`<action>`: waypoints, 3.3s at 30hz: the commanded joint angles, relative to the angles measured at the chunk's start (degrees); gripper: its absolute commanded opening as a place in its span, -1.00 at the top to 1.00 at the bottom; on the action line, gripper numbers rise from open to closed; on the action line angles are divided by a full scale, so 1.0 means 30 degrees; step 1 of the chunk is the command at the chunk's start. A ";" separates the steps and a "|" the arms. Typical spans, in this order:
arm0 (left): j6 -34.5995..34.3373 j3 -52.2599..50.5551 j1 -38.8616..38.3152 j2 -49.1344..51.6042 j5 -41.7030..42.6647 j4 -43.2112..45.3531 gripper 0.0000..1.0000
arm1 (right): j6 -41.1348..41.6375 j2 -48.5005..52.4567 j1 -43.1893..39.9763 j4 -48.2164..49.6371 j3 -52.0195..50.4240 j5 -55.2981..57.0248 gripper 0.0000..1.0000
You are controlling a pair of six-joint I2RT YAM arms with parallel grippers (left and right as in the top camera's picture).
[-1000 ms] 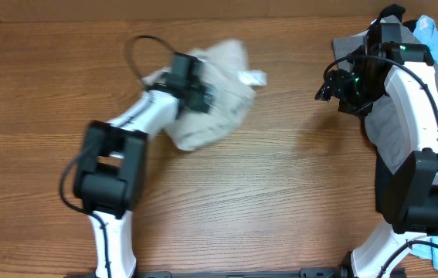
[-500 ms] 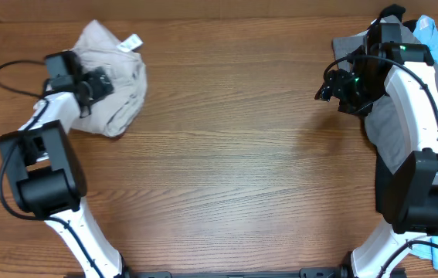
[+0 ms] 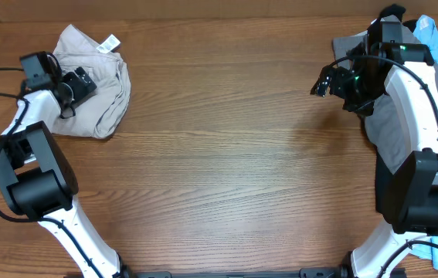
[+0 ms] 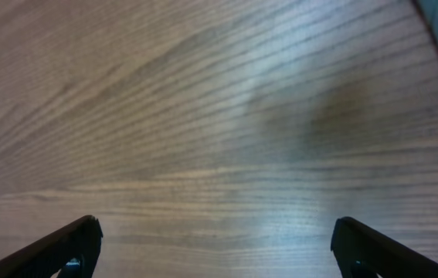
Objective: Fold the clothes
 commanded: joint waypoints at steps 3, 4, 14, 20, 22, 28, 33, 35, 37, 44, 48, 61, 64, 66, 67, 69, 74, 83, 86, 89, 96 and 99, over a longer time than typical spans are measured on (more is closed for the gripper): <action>-0.0182 0.3373 0.0823 0.0372 -0.1115 -0.5595 -1.00 | -0.0474 -0.0248 -0.0022 0.0160 0.1698 0.0102 -1.00; -0.0182 0.4153 0.0787 0.0044 -0.1035 -0.6375 -1.00 | -0.0729 -0.0299 -0.0015 0.0102 0.2331 0.0102 -1.00; 0.0168 0.9085 -0.0430 -0.6120 0.2040 -1.2582 -1.00 | -0.1151 -0.1530 0.0729 -0.5763 1.1613 0.0124 -1.00; 0.1086 0.9085 -0.3504 -0.9850 0.3446 -1.5176 -1.00 | -0.1129 -0.3344 0.2681 -0.7905 1.2415 0.0197 -1.00; 0.1115 0.9085 -0.4532 -1.0462 0.3461 -1.5708 -1.00 | -0.1129 -0.3949 0.3118 -0.8298 1.2415 0.0189 -1.00; 0.1115 0.9078 -0.7162 -1.1089 0.3293 -1.7005 -1.00 | -0.1115 -0.5880 0.3628 -0.9770 1.2393 0.0168 -1.00; 0.1115 0.9034 -0.7890 -1.0892 0.3286 -1.7646 -1.00 | -0.1122 -0.6878 0.3628 -0.9763 1.2393 0.0109 -1.00; 0.1107 0.9034 -0.7890 -1.0797 0.3300 -1.7646 -1.00 | -0.1122 -0.6936 0.3628 -0.9763 1.2393 0.0109 -1.00; 0.1115 0.9034 -0.7890 -1.0754 0.3300 -1.7704 -1.00 | -0.1115 -0.6929 0.3628 -0.9763 1.2393 0.0102 -1.00; 0.1115 0.9034 -0.7890 -1.0746 0.3300 -1.7697 -1.00 | -0.1115 -0.6929 0.3628 -0.9763 1.2393 0.0102 -1.00; 0.1115 0.9034 -0.7890 -1.0746 0.3300 -1.7697 -1.00 | -0.1115 -0.6929 0.3628 -0.9763 1.2393 0.0102 -1.00; 0.1115 0.9034 -0.7890 -1.0746 0.3300 -1.7697 -1.00 | -0.1129 -0.6929 0.3628 -0.9763 1.2393 0.0117 -1.00; 0.1115 0.9034 -0.7883 -1.0746 0.3293 -1.7697 -1.00 | -0.1129 -0.6929 0.3628 -0.9763 1.2393 0.0117 -1.00; 0.1115 0.9034 -0.7890 -1.0746 0.3300 -1.7697 -1.00 | -0.1144 -0.6929 0.3628 -0.9763 1.2393 0.0270 -1.00; 0.1115 0.9034 -0.7890 -1.0746 0.3300 -1.7697 -1.00 | -0.1137 -0.6929 0.3628 -0.9763 1.2393 0.0656 -1.00; 0.1115 0.9034 -0.7883 -1.0746 0.3300 -1.7697 -1.00 | -0.1137 -0.6929 0.3628 -0.9763 1.2393 0.0758 -1.00; 0.1115 0.9034 -0.7890 -1.0746 0.3300 -1.7697 -0.99 | -0.1137 -0.6907 0.3628 -0.9763 1.2393 0.0750 -1.00; 0.1115 0.9034 -0.7890 -1.0746 0.3300 -1.7697 -1.00 | -0.1144 -0.8794 0.3628 -0.6666 1.1242 0.1851 -1.00; 0.1115 0.9034 -0.7890 -1.0746 0.3300 -1.7697 -1.00 | -0.1209 -1.0586 0.3628 -0.3796 0.8932 0.1982 -1.00; 0.1115 0.9034 -0.7883 -1.0746 0.3293 -1.7697 -1.00 | -0.1209 -1.2830 0.3628 -0.0284 0.5559 0.2047 -1.00; 0.1115 0.9034 -0.7890 -1.0746 0.3300 -1.7697 -1.00 | -0.1209 -1.8265 0.3628 0.6972 -0.3279 0.1902 -1.00; 0.1115 0.9034 -0.7890 -1.0746 0.3293 -1.7697 -1.00 | -0.1217 -2.0531 0.3606 0.9471 -0.6885 0.2288 -1.00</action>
